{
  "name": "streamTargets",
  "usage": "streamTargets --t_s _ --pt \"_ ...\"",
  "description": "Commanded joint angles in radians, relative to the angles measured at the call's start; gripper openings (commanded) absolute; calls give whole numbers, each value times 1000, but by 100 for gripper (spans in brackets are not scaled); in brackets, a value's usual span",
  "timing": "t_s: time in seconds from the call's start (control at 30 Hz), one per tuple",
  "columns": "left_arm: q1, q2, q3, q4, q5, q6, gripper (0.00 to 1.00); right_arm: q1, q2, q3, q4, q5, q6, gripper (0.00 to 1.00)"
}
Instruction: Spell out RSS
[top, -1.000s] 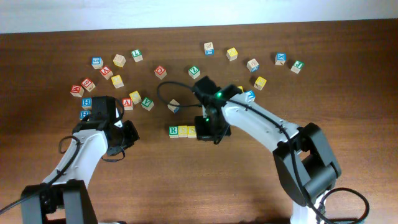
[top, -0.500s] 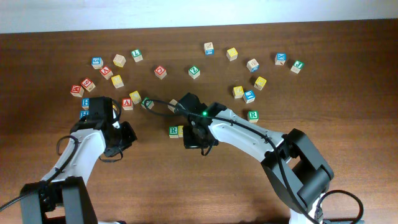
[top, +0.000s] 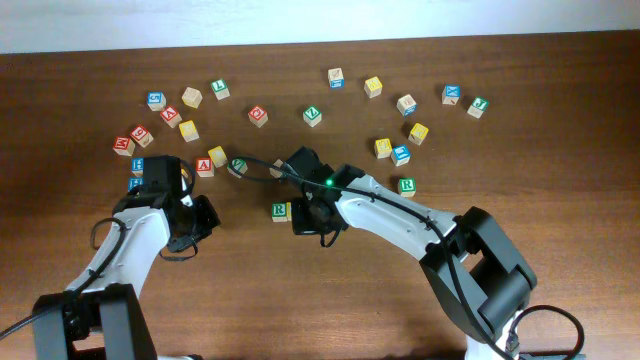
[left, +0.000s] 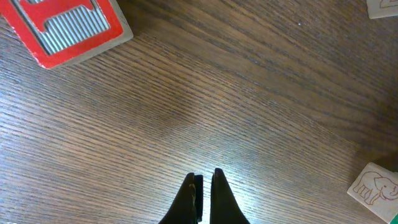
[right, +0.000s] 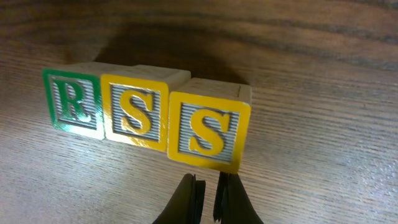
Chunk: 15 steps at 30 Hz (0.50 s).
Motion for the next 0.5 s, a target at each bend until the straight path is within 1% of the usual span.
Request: streamTargets --t_s 0.0,0.47 --pt "5 7 7 -2 -8 -2 0 7 21 -6 11 16 11 4" --pt "5 7 7 -2 -7 -2 0 7 21 -6 18 -2 11 4"
